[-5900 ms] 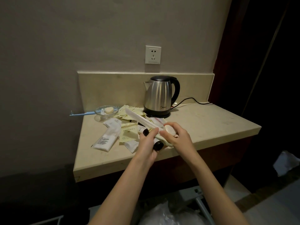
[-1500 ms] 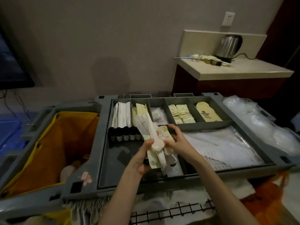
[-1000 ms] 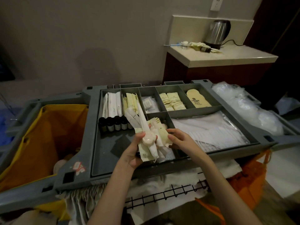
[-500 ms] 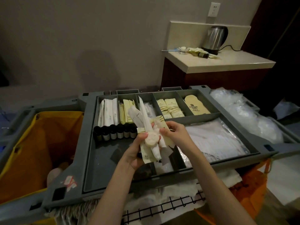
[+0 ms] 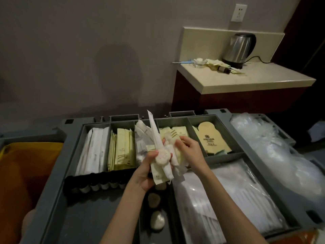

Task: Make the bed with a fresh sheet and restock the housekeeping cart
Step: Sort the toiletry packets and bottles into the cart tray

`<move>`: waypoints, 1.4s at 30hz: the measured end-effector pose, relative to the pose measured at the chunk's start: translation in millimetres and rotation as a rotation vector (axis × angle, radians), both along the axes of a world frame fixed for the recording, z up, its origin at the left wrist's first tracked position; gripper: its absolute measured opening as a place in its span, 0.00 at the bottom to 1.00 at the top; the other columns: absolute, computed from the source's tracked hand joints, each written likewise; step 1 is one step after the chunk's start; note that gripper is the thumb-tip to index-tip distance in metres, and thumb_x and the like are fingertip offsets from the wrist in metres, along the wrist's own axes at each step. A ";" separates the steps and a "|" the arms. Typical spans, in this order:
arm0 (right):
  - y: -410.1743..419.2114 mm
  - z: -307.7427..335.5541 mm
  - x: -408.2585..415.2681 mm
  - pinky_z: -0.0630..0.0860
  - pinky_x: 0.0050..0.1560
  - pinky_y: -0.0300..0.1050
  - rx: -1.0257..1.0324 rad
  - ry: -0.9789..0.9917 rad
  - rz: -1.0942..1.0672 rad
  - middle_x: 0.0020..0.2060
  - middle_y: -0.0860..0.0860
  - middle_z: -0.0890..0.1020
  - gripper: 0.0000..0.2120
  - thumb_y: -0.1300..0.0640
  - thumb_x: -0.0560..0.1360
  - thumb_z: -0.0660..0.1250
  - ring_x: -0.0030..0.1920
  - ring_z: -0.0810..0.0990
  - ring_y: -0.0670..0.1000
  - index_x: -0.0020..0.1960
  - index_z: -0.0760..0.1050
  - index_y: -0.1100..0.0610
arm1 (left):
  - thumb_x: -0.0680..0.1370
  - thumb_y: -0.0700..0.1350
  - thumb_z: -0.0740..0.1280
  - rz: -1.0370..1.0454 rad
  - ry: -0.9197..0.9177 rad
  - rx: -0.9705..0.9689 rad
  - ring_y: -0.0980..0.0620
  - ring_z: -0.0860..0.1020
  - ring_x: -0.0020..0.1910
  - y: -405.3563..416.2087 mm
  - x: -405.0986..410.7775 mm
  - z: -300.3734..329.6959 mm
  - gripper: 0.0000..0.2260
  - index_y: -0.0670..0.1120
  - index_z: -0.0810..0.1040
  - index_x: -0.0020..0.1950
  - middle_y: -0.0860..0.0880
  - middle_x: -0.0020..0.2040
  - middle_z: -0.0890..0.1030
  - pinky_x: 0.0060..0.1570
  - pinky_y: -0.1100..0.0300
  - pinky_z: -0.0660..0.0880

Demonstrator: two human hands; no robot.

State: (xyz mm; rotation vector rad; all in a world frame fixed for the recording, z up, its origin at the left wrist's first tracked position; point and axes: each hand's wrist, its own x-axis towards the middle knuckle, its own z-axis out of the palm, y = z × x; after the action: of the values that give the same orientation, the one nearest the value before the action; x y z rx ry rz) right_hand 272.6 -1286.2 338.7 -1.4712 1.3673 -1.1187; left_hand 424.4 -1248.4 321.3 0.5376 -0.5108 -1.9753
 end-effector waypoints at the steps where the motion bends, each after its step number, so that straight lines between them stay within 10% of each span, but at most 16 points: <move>1: -9.5 -1.4 -3.2 0.78 0.48 0.46 -0.009 0.006 -0.021 0.45 0.50 0.81 0.07 0.57 0.79 0.62 0.48 0.80 0.50 0.52 0.78 0.56 | 0.52 0.46 0.83 0.005 0.008 0.014 0.47 0.81 0.38 -6.9 -1.5 -2.2 0.41 0.49 0.76 0.65 0.41 0.46 0.82 0.36 0.53 0.80; 24: -79.1 2.8 -16.8 0.79 0.41 0.39 0.052 0.013 0.037 0.49 0.48 0.81 0.06 0.55 0.80 0.61 0.46 0.82 0.44 0.54 0.74 0.54 | 0.63 0.46 0.79 0.027 0.251 -0.033 0.49 0.78 0.39 -76.5 -16.5 -23.5 0.34 0.51 0.73 0.68 0.43 0.45 0.80 0.40 0.55 0.79; 29: -84.4 -5.1 -23.9 0.81 0.46 0.49 0.065 0.078 0.037 0.45 0.49 0.82 0.05 0.55 0.78 0.63 0.46 0.82 0.48 0.52 0.76 0.54 | 0.62 0.48 0.80 -0.023 0.161 -0.029 0.48 0.77 0.39 -81.8 -18.7 -23.0 0.35 0.48 0.72 0.67 0.43 0.44 0.79 0.41 0.54 0.79; 34: -84.6 -14.2 -35.7 0.76 0.38 0.37 0.086 0.031 0.014 0.42 0.50 0.82 0.06 0.56 0.78 0.65 0.43 0.80 0.47 0.49 0.79 0.56 | 0.57 0.47 0.82 0.006 0.045 0.009 0.48 0.79 0.40 -87.8 -17.7 -19.0 0.39 0.46 0.73 0.66 0.41 0.46 0.79 0.38 0.54 0.80; 42: -131.9 -24.7 -74.3 0.79 0.43 0.39 0.013 0.172 -0.201 0.46 0.43 0.79 0.21 0.60 0.75 0.67 0.48 0.81 0.45 0.66 0.68 0.49 | 0.50 0.46 0.83 0.082 -0.049 0.090 0.46 0.80 0.36 -102.5 3.1 -14.6 0.38 0.47 0.80 0.59 0.40 0.44 0.80 0.35 0.53 0.79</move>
State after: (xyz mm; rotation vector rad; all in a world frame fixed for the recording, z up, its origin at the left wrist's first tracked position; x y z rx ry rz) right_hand 198.4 -1418.1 314.0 -1.4726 1.6696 -1.1246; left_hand 427.4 -1350.9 306.7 0.6546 -0.4254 -1.9174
